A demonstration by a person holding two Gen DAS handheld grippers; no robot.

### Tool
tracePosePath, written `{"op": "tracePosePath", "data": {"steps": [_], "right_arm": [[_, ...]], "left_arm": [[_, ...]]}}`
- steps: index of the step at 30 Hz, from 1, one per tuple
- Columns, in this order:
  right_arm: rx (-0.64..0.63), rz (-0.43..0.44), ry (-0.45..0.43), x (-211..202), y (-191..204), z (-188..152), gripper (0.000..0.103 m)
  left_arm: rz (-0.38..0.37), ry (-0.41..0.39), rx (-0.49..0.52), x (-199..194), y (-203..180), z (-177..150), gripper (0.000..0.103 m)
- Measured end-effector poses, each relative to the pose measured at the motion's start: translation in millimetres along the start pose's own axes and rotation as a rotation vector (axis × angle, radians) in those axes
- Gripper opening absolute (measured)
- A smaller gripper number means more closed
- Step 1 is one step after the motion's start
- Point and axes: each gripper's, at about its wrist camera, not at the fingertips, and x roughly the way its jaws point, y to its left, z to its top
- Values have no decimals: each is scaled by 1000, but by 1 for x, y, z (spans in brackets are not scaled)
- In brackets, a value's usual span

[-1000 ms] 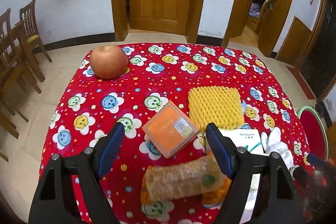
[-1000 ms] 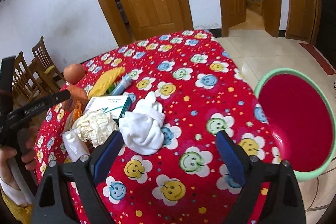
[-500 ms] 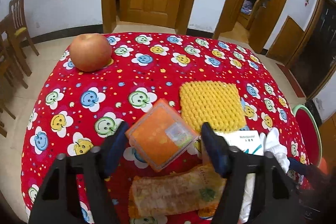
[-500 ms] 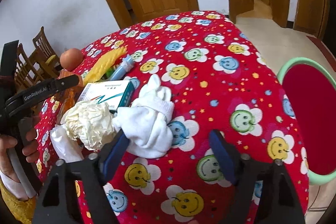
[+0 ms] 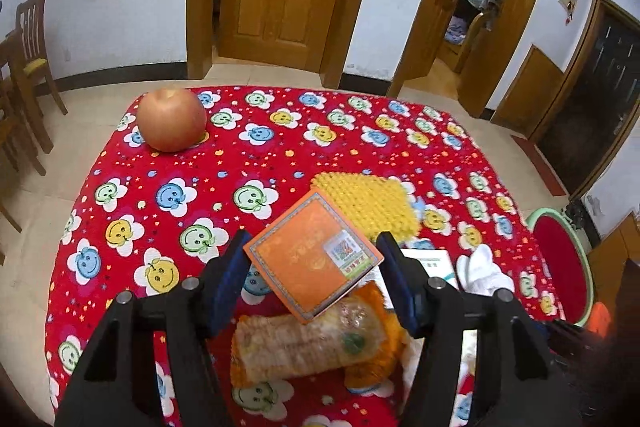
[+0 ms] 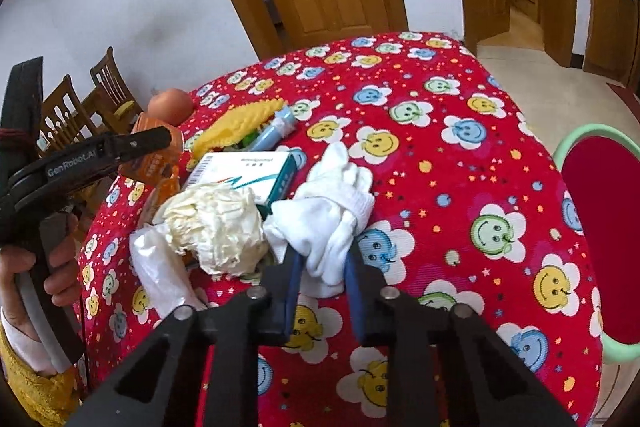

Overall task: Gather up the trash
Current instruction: 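Grasp the orange box with the left tool while the right tool grasps the white glove, then carry both items over the red bin and open both tools to drop them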

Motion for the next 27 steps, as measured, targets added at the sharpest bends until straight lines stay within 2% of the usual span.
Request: {"op": "tracePosePath", "data": {"steps": [10,14,18,27], "right_arm": [[12,-19,-67,-32,-5,-2,20],[20,-19,-92,-44,-9,-3,20],[30,-29,-131,-62,-15,-3,20],[56,-113,-188,-98,-42,-8,20]], "left_arm": [[-23,-50,17,-34,-21,1,64],[-26,-53,47,-41,-35,-1,64],[-59,-52,62,-46,-50,-5,64],[-98,-63,124,-53,-89,-7,64]]}}
